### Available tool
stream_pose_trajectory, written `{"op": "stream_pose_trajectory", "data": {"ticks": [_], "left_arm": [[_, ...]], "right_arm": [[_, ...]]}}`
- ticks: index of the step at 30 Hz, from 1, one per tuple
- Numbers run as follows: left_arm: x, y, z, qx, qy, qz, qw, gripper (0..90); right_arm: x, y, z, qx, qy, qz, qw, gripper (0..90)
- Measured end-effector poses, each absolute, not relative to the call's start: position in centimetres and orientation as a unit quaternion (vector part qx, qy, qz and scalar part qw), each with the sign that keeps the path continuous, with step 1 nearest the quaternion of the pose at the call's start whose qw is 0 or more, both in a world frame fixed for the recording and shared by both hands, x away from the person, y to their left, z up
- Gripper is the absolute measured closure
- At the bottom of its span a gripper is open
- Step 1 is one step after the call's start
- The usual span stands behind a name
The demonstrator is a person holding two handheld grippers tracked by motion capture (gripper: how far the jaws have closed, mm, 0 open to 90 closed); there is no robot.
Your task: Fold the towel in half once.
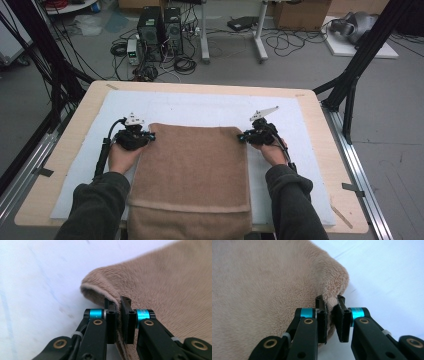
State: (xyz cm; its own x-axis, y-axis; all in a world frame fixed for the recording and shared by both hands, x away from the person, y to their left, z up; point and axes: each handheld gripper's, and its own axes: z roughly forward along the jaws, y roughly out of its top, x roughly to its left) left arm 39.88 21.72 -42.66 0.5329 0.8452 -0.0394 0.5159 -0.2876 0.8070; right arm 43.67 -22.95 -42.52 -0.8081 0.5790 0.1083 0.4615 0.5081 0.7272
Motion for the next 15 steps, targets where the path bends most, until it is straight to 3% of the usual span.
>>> {"op": "stream_pose_trajectory", "data": {"ticks": [8, 11, 13, 15], "left_arm": [[43.3, 21.5, -34.7, 0.747, 0.422, 0.253, 0.447, 84.5], [44.5, 21.4, -34.0, 0.741, 0.421, 0.269, 0.449, 82.7], [45.1, 21.2, -34.6, 0.751, 0.432, 0.273, 0.418, 71.4], [45.4, 21.6, -35.5, 0.758, 0.447, 0.246, 0.405, 58.9]], "right_arm": [[45.9, -22.8, -34.1, 0.283, 0.852, 0.414, 0.153, 82.6], [47.2, -23.2, -32.4, 0.282, 0.846, 0.417, 0.176, 81.1], [48.2, -23.3, -32.6, 0.309, 0.838, 0.413, 0.179, 65.6], [48.7, -23.5, -33.5, 0.324, 0.836, 0.41, 0.167, 58.1]]}}
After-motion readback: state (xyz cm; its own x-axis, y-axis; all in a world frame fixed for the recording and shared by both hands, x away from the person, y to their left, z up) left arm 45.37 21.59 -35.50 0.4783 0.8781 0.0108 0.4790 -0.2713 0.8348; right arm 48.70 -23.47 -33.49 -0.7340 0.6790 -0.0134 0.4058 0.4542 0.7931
